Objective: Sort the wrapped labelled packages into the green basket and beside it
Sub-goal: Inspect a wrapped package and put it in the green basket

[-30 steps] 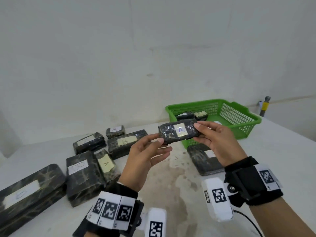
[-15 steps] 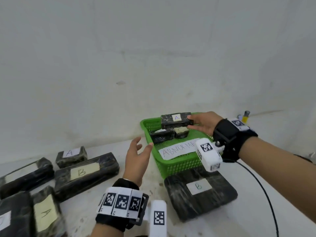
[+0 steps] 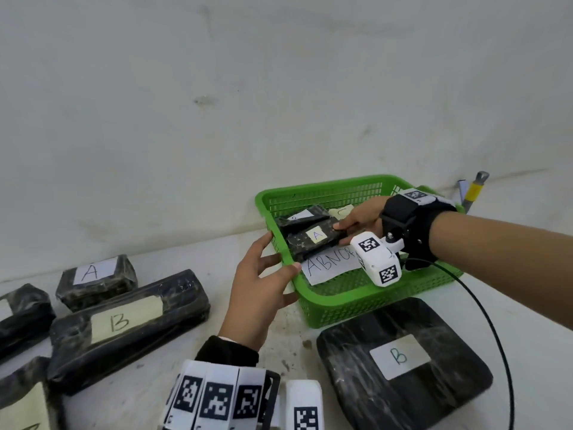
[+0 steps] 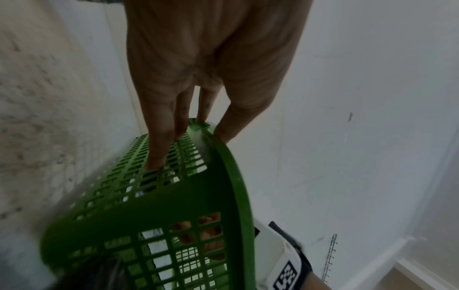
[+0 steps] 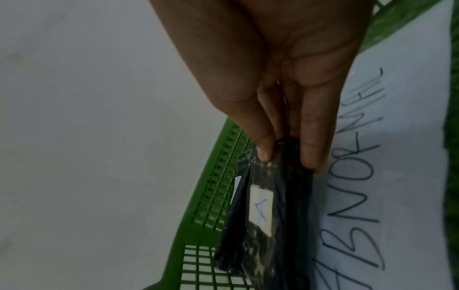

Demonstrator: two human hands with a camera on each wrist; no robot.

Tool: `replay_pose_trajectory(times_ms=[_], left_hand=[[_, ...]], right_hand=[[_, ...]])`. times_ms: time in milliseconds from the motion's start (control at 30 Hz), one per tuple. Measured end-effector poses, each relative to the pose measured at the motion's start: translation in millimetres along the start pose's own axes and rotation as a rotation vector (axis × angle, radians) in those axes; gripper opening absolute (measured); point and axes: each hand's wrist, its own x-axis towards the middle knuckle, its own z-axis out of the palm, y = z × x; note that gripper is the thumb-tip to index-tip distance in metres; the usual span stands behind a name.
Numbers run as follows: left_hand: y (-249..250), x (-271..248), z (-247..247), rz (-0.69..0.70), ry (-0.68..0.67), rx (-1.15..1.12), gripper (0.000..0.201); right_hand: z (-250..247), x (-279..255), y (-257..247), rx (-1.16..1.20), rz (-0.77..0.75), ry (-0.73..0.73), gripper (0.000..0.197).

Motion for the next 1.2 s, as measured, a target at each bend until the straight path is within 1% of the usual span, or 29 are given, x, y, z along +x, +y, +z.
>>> replay_pose_trajectory(times_ms=[67,133,200,267,333,467,533,633,700,833,900,967,1033,1100,1133,1200], left_hand=[[-1.1,1.2,-0.9,-0.001,-0.001,0.005,0.059],[-1.5,1.5,-2.1,-0.004,-0.005,0.01,0.059],[-1.6,2.3,-3.4,-0.012,-0.015,0.006,0.059],[-0.6,2.3,-3.9,-0.018,-0.018,0.004,0.059],[-0.3,1.7,-3.2,-0.017,-0.015,0.007,0.059],[0.0,1.2,-0.9,-0.012,-0.009,0.016,0.059],[0.4,0.8,-1.0,-0.014,-0.008,0.021,0.059],[1.1,0.4,-0.5,-0.012,-0.004,0.018,0.059],[1.0,0.1,-0.4,-0.023,0.008,0.0,0.06],[1.4,-4.0,0.3,-0.05,0.026,-0.019,0.057],[0.0,-11.1,1.4,-0.057,0.034,-0.017,0.05],[2.2,-21.4,-0.5,-0.04,0.049,0.039,0.041],[9.5,-35.6,-9.6,0.004,0.088,0.124,0.029],[20.6,-54.8,-28.2,0.086,0.168,0.187,0.014],[25.9,-65.0,-40.1,0.138,0.229,0.223,0.009],[34.5,-90.3,-67.4,0.242,0.358,0.317,0.007]], right_hand=[[4.1,4.1,-4.5,-0.095,0.014,0.004,0.014],[9.9,0.9,-10.1,-0.262,0.049,0.031,0.028],[14.7,4.3,-11.0,-0.359,0.06,0.033,0.033],[17.8,13.2,-9.6,-0.348,0.056,-0.014,0.03],[17.2,23.4,-4.4,-0.27,0.046,-0.048,0.021],[12.5,25.8,1.5,-0.147,0.0,-0.032,0.008],[13.1,23.5,0.9,-0.139,-0.006,-0.029,0.009],[13.1,14.3,-8.6,-0.226,0.036,-0.038,0.02],[8.6,4.4,-15.1,-0.239,0.048,-0.046,0.022],[-8.9,-34.6,-31.5,-0.023,-0.064,0.057,0.02],[-8.7,-63.9,-38.6,0.011,-0.077,0.035,0.021],[1.1,-90.0,-43.3,0.072,-0.047,-0.003,0.019],[18.4,-113.4,-43.6,0.161,-0.037,-0.038,0.015],[42.4,-131.3,-44.4,0.251,-0.083,-0.051,0.015],[55.5,-137.4,-45.8,0.3,-0.121,-0.061,0.016],[88.4,-152.8,-49.0,0.373,-0.181,-0.112,0.017]])
